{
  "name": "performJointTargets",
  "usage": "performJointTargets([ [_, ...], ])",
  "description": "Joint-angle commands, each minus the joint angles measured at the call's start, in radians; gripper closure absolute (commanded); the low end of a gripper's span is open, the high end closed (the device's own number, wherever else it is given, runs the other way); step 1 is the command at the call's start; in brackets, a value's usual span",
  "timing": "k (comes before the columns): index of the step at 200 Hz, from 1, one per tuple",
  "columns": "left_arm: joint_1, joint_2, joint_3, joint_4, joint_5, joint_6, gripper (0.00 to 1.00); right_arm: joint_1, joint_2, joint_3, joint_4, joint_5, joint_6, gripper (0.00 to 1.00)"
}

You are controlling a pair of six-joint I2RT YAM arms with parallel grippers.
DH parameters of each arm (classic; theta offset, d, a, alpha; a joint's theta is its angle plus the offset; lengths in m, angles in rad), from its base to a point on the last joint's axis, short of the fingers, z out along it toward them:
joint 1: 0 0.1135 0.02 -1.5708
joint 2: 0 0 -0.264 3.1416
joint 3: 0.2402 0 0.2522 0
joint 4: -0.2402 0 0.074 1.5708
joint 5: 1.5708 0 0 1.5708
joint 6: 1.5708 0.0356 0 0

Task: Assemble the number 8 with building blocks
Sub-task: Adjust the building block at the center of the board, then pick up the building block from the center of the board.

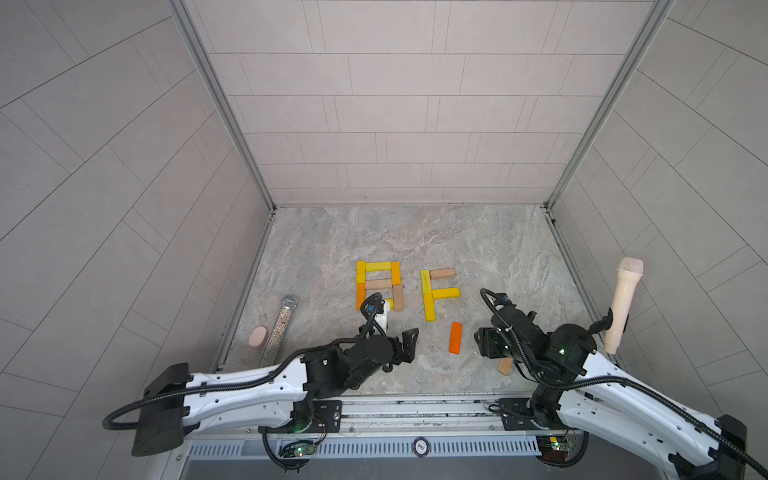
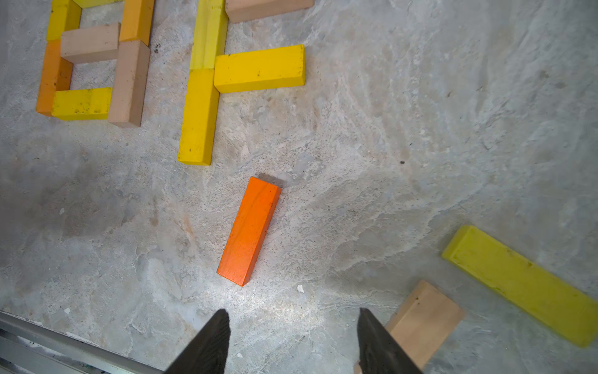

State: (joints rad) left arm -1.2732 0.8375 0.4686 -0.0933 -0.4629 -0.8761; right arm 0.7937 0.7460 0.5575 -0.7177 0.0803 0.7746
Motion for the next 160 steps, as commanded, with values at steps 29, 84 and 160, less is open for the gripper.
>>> performJointTargets([
  [29,0.006,-0.245,-0.099,-0.079,-0.074,0.026,0.0,0.071,0.164,-0.003,0.149,-0.014,0.088,0.43],
  [84,0.006,-0.196,-0.029,-0.168,-0.002,0.192,0.0,0.123,0.37,0.002,0.277,-0.024,0.147,0.49],
  [160,0.006,-0.068,-0.017,0.003,0.084,0.262,0.0,0.124,0.536,0.03,0.339,0.007,0.162,0.52],
])
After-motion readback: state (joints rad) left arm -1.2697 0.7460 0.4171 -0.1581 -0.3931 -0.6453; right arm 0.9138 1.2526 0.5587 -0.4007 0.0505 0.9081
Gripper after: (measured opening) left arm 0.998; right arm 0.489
